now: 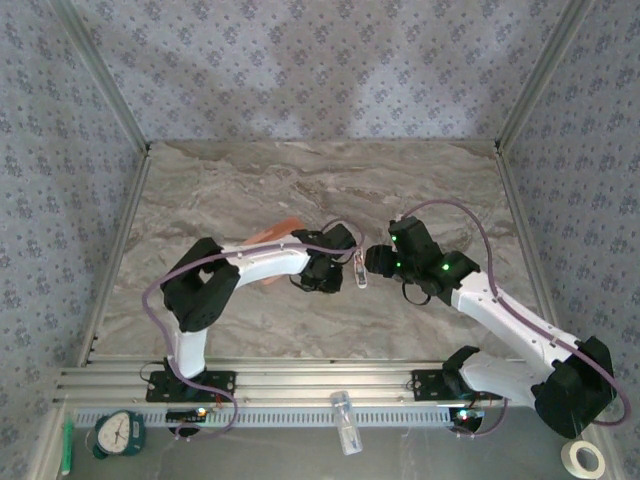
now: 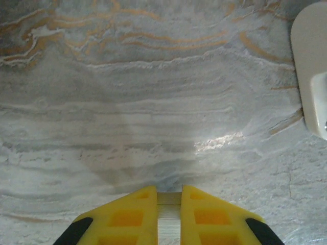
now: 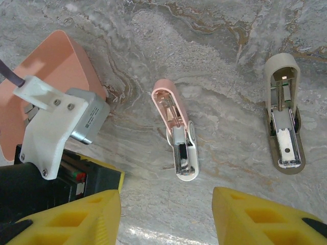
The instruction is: Load the staples into the stapler
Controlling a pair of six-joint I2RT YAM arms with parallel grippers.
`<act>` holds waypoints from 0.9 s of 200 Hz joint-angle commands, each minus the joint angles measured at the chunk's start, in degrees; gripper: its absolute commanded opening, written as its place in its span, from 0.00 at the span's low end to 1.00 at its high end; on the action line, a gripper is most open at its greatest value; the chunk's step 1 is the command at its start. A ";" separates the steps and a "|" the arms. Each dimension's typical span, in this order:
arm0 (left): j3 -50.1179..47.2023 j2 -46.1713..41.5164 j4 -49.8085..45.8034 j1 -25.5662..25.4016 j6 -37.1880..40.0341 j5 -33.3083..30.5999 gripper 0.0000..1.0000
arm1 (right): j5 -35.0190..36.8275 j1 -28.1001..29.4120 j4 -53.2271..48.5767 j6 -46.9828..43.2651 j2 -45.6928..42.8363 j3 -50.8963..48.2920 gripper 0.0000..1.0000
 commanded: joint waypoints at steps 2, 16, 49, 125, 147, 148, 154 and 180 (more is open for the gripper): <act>2.57 1.47 -1.33 -0.38 0.56 1.20 0.18 | 1.13 -0.05 -2.57 1.11 0.30 0.50 0.52; 3.25 1.60 -1.70 -0.38 1.08 1.25 0.24 | 2.09 0.00 -3.07 1.00 1.00 1.28 0.52; 4.16 -0.34 -2.53 0.44 2.44 1.52 0.38 | 2.18 0.79 -5.37 1.41 2.44 3.17 0.52; -2.49 -17.94 1.69 8.25 10.76 1.33 0.58 | 2.83 7.93 -10.98 6.05 12.02 10.80 0.51; -6.73 -22.12 4.50 12.02 16.07 1.17 0.62 | 2.54 10.71 -11.88 7.81 18.12 14.46 0.50; -6.82 -22.26 4.54 12.19 16.25 1.21 0.63 | 2.55 10.83 -11.89 7.98 18.33 14.66 0.50; -7.96 -23.15 4.90 13.60 17.00 1.88 0.65 | 2.53 11.46 -12.15 8.69 19.97 15.55 0.50; -12.40 -26.60 6.63 19.16 19.70 4.15 0.71 | 1.72 13.07 -12.50 11.20 25.98 18.60 0.49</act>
